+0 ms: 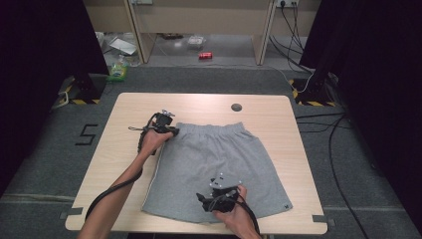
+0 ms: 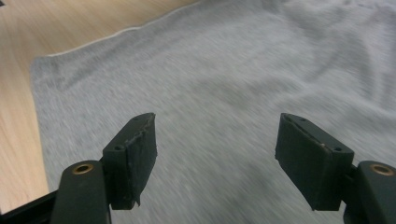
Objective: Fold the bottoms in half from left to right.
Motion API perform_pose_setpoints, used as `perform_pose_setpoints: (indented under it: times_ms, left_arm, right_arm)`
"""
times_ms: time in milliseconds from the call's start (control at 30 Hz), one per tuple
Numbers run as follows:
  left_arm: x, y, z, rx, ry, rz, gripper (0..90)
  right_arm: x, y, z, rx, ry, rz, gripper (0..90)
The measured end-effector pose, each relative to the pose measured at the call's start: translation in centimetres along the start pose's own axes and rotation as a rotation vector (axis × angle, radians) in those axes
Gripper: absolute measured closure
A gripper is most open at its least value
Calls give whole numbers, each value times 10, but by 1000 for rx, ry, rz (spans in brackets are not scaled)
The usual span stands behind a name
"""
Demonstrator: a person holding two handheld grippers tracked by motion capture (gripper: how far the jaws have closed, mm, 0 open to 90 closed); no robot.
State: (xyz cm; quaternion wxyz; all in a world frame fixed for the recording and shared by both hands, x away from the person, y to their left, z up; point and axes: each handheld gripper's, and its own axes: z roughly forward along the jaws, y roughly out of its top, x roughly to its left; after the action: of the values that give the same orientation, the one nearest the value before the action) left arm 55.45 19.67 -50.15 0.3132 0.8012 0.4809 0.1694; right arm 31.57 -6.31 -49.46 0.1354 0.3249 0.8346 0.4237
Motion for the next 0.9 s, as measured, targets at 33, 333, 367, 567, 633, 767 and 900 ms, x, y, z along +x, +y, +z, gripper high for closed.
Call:
perform_pose_setpoints:
  times_ms: [33, 333, 367, 567, 633, 767, 900]
  left_arm:
    - [1, -1, -1, 0, 6, 2, 772]
    - [14, -15, -12, -10, 13, -11, 771]
    - [14, -16, -12, -13, 10, -19, 772]
    - [11, -14, -12, -2, 29, 0, 771]
    - [12, -15, -12, -4, 25, -7, 770]
    - [13, -15, -12, -8, 20, -14, 770]
    - [12, -15, -12, -8, 21, -14, 770]
  right_arm:
    - [3, 2, 4, 1, 7, -6, 298]
    - [32, 18, 31, 15, 84, -56, 320]
    - [36, 20, 34, 14, 95, -57, 323]
    - [56, 28, 49, 23, 141, -78, 337]
    - [64, 31, 54, 30, 154, -93, 340]
    - [76, 35, 62, 36, 172, -99, 352]
    - [90, 38, 70, 44, 193, -97, 372]
